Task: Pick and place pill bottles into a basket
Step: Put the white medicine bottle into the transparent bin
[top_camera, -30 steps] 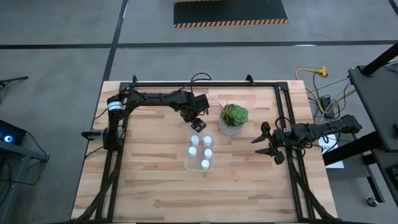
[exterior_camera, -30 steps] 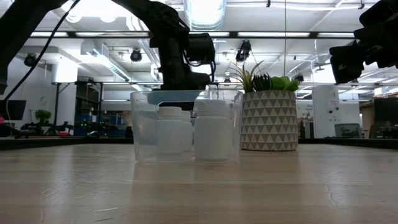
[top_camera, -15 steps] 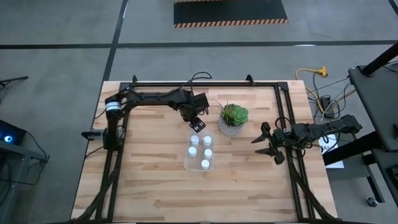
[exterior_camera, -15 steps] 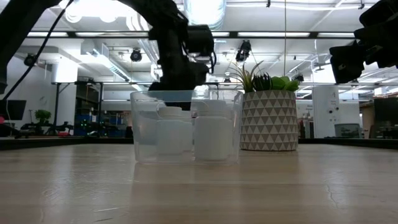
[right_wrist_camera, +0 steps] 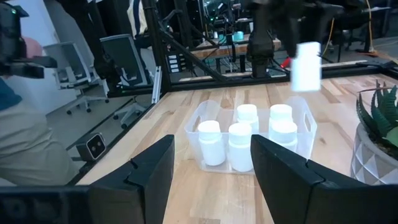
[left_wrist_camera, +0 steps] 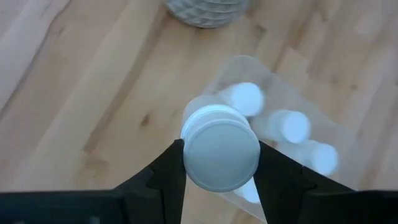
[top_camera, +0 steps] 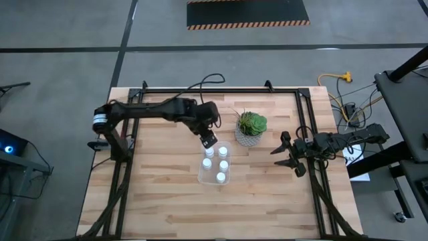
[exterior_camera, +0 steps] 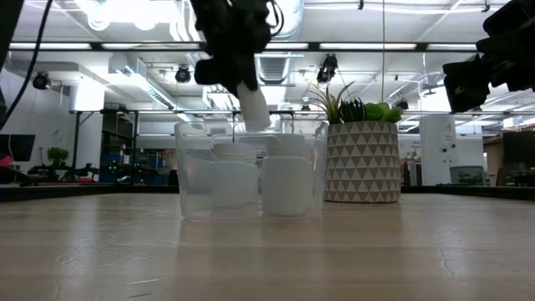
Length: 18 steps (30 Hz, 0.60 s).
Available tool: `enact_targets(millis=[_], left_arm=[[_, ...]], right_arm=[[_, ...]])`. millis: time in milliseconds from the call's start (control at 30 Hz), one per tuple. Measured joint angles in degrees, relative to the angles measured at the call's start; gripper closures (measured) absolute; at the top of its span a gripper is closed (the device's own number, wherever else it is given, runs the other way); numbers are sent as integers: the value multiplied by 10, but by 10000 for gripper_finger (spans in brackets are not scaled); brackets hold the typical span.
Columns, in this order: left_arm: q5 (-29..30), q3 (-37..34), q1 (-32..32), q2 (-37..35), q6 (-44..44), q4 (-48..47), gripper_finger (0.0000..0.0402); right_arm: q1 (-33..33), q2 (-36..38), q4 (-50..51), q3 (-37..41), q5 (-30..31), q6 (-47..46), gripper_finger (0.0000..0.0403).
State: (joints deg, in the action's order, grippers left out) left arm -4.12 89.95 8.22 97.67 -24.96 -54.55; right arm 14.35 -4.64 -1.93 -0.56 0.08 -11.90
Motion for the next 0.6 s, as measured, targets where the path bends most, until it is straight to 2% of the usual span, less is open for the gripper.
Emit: enact_targets(millis=[200,600], left_arm=[[5,-2,-51,-24,-21,0,261],[52,-3,-157,-27,-93,-2,261]], right_arm=[[0,0,0,0,0,0,202],[0,0,0,0,0,-1,202]])
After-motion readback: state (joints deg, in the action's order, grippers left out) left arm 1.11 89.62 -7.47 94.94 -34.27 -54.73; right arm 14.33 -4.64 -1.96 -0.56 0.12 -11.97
